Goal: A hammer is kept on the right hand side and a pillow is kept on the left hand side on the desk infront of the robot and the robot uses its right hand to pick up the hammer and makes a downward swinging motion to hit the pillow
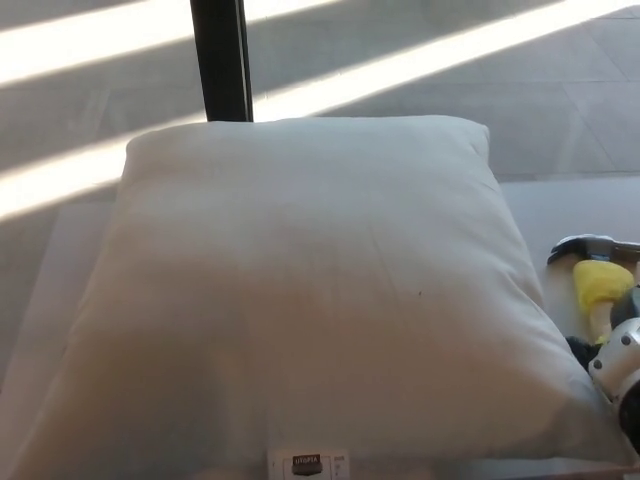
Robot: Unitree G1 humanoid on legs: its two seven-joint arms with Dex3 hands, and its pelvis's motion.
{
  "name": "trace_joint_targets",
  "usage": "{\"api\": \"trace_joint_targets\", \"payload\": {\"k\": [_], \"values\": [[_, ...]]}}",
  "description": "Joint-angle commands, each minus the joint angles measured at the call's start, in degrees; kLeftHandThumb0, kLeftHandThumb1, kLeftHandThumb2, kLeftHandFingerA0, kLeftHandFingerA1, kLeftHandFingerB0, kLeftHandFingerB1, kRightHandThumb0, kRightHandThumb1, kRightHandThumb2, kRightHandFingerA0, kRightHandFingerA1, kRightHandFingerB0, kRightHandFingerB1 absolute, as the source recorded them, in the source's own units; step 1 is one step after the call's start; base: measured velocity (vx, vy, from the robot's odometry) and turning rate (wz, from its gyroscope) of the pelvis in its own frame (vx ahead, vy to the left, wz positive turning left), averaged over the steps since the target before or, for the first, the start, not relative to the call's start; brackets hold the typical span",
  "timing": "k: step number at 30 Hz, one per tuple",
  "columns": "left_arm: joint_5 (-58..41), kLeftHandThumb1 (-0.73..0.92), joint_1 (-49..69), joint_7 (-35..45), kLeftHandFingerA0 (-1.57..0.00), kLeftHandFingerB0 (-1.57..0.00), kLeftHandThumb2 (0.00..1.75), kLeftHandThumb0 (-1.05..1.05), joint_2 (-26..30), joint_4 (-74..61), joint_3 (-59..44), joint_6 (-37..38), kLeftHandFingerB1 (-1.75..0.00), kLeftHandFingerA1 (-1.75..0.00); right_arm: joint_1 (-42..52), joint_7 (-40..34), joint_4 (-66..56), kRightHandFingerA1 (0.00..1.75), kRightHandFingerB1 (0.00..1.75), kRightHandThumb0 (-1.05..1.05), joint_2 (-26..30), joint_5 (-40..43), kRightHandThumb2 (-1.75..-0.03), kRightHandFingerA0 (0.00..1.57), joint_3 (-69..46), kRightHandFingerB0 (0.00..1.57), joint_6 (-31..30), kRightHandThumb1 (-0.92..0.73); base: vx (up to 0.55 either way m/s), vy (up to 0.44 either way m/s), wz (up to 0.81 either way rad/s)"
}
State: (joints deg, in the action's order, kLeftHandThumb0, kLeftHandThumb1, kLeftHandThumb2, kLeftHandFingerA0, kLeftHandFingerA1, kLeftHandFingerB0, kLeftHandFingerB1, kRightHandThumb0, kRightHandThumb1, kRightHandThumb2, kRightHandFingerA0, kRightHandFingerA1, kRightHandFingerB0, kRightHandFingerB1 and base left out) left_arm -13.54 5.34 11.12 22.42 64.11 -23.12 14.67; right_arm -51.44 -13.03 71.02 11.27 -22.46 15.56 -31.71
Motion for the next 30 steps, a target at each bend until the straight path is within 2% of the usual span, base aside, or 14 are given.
{"api": "trace_joint_targets", "payload": {"k": [1, 3, 4, 5, 6, 7, 8, 14, 20, 21, 24, 26, 28, 30], "values": [[1.1, 0.64, 0.9, 0.1, -0.79, -0.7, 0.6, -0.68, 0.5, -0.1, 0.6, 2.2, -0.46, -0.53, 5.2, 5.6, 1.7, 1.03, 0.6, -0.37, 0.4, -1.7, -0.57, 1.03, 2.7, 0.57, -1.1, -0.62, 0.0, 0.0, 0.0], [1.5, 0.65, 0.9, -0.2, -0.76, -0.67, 0.6, -0.68, 0.5, 0.2, 1.1, 2.1, -0.44, -0.49, 6.0, 3.9, 1.5, 1.22, 0.68, -0.36, 0.0, -1.5, -0.58, 0.91, 2.6, 0.68, -1.5, -0.63, 0.0, 0.0, 0.0], [1.7, 0.65, 0.8, -0.2, -0.76, -0.67, 0.6, -0.68, 0.6, 0.5, 1.3, 2.5, -0.44, -0.49, 6.3, 2.4, 1.3, 1.22, 0.68, -0.36, -0.3, -0.9, -0.58, 0.91, 1.6, 0.68, -1.5, -0.63, 0.0, 0.0, 0.0], [1.6, 0.65, 1.1, -0.1, -0.76, -0.67, 0.6, -0.7, 0.6, 0.3, 1.4, 2.4, -0.44, -0.49, 6.7, 2.5, 1.4, 1.08, 0.64, -0.39, -0.6, -1.7, -0.58, 0.96, 2.3, 0.74, -1.0, -0.6, 0.0, 0.0, 0.0], [1.2, 0.64, 0.7, 0.0, -0.78, -0.69, 0.6, -0.68, 0.7, 1.1, 1.1, 2.3, -0.45, -0.5, 7.6, 2.6, 1.3, 1.22, 0.63, -0.4, -0.8, -3.5, -0.58, 0.96, 4.4, 0.7, 0.7, -0.6, 0.0, 0.0, 0.0], [1.3, 0.64, 0.8, -0.3, -0.8, -0.7, 0.6, -0.69, 0.6, 1.0, 1.2, 2.7, -0.46, -0.52, 7.7, 3.5, 1.7, 1.44, 0.66, -0.4, -0.9, -5.4, -0.59, 0.87, 6.6, 0.51, 0.5, -0.64, 0.0, 0.0, 0.0], [1.1, 0.65, 1.3, -0.1, -0.77, -0.69, 0.6, -0.68, 0.6, 0.0, 1.2, 2.5, -0.46, -0.52, 8.0, 2.5, 1.6, 1.56, 0.76, -0.37, -1.2, -5.3, -0.6, 0.83, 6.6, 0.61, 0.7, -0.63, 0.0, 0.0, 0.0], [0.3, 0.66, 1.7, 0.6, -0.76, -0.68, 0.6, -0.64, 0.7, -0.5, 0.7, 1.9, -0.45, -0.5, 8.6, 1.6, 1.6, 1.53, 0.71, -0.38, -1.5, -5.4, -0.64, 0.72, 6.0, 0.59, 0.7, -0.64, 0.0, 0.0, 0.0], [0.6, 0.65, 1.2, 0.0, -0.77, -0.69, 0.6, -0.65, 1.1, 0.1, 0.7, 1.6, -0.46, -0.51, 9.6, 3.6, 1.5, 1.54, 0.68, -0.37, -0.3, -6.9, -0.59, 0.79, 7.0, 0.56, 3.3, -0.65, 0.0, 0.0, 0.0], [0.6, 0.66, 1.1, 0.3, -0.77, -0.69, 0.6, -0.65, 1.2, 0.4, 0.7, 1.7, -0.45, -0.5, 9.8, 3.1, 1.8, 1.53, 0.71, -0.39, -0.5, -6.6, -0.64, 0.71, 6.5, 0.49, 2.2, -0.66, 0.0, 0.0, 0.0], [0.8, 0.66, 0.8, 0.3, -0.77, -0.69, 0.6, -0.64, 1.3, 0.7, 0.9, 1.9, -0.45, -0.5, 10.8, 7.4, 1.4, 1.22, 0.57, -0.5, 0.9, -8.8, -0.61, 0.69, 9.3, 0.41, 4.5, -0.71, 0.0, 0.0, 0.0], [1.0, 0.65, 0.3, 0.4, -0.77, -0.68, 0.6, -0.66, 1.5, 1.9, 0.9, 2.2, -0.45, -0.5, 11.6, 6.2, 1.0, 1.14, 0.61, -0.47, 1.5, -8.6, -0.6, 0.73, 9.3, 0.53, 5.3, -0.68, 0.0, 0.0, 0.0], [0.7, 0.65, 0.4, 0.9, -0.77, -0.7, 0.6, -0.66, 1.6, 1.6, 0.8, 2.2, -0.45, -0.5, 12.6, 3.9, 1.3, 1.45, 0.77, -0.44, 2.1, -11.8, -0.62, 0.82, 12.8, 0.7, 6.6, -0.64, 0.0, 0.0, 0.0], [0.2, 0.64, 0.2, 1.0, -0.78, -0.72, 0.6, -0.64, 1.6, 1.0, 0.5, 1.6, -0.46, -0.52, 13.6, 0.6, 0.7, 1.62, 1.19, -0.42, 2.8, -11.7, -0.64, 0.85, 13.0, 0.68, 8.3, -0.8, 0.0, 0.0, 0.0]]}}
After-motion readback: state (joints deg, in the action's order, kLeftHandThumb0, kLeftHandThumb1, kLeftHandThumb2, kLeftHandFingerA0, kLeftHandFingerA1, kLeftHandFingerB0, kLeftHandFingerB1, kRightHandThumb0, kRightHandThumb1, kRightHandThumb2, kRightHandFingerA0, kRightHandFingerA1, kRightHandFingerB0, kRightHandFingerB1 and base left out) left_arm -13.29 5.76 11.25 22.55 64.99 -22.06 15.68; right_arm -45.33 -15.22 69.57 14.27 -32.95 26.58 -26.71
